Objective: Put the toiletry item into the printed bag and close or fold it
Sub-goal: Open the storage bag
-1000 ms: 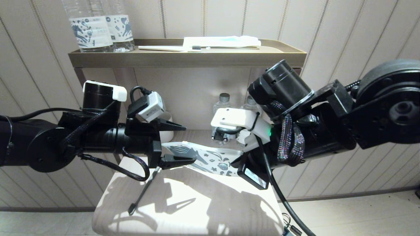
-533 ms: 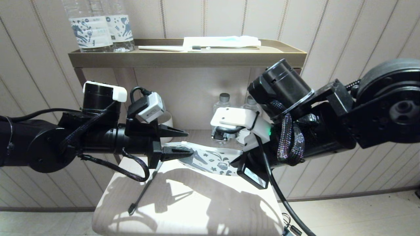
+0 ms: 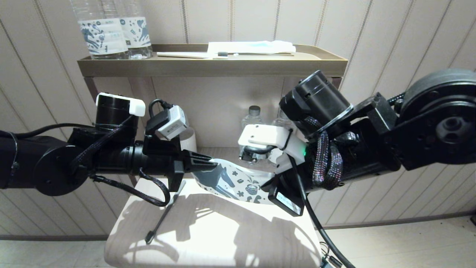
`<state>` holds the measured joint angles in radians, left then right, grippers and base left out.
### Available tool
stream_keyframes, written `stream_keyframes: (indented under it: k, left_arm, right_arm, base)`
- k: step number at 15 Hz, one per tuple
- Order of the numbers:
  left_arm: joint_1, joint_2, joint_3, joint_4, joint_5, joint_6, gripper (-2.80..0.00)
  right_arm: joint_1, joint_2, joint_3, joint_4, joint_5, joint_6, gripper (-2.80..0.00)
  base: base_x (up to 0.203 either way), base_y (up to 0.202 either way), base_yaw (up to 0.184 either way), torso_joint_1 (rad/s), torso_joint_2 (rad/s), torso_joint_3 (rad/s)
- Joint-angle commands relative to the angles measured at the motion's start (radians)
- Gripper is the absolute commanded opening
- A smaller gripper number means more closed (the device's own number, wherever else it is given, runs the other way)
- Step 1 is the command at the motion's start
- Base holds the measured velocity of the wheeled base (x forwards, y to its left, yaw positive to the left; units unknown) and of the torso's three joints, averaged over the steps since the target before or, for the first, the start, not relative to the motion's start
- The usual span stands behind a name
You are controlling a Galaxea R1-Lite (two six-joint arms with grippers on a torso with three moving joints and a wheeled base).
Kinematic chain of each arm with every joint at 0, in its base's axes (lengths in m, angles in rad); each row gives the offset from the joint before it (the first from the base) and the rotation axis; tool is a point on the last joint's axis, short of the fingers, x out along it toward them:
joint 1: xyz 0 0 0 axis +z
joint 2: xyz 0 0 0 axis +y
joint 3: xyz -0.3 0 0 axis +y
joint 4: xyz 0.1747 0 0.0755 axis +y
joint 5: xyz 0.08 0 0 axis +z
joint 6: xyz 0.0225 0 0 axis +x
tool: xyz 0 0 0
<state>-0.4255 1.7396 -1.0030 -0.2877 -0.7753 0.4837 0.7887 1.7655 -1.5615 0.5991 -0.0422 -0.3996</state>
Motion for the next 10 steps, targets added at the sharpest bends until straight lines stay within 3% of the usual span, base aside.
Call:
stream_keyframes:
  k: [1, 10]
  left_arm:
    - [0.000, 0.002, 0.001, -0.002, -0.004, 0.004, -2.80]
    - [-0.001, 0.007, 0.001, 0.000, -0.001, 0.006, -2.80]
  right_arm:
    - [0.000, -0.001, 0.003, 0.004, -0.001, -0.002, -2.80]
    - [-0.122, -0.191, 0.166, 0.004, 0.029, -0.001, -2.80]
  base:
    - [0.000, 0.000, 0.000, 0.000, 0.00, 0.000]
    - [0.000, 0.000, 0.000, 0.000, 0.00, 0.000]
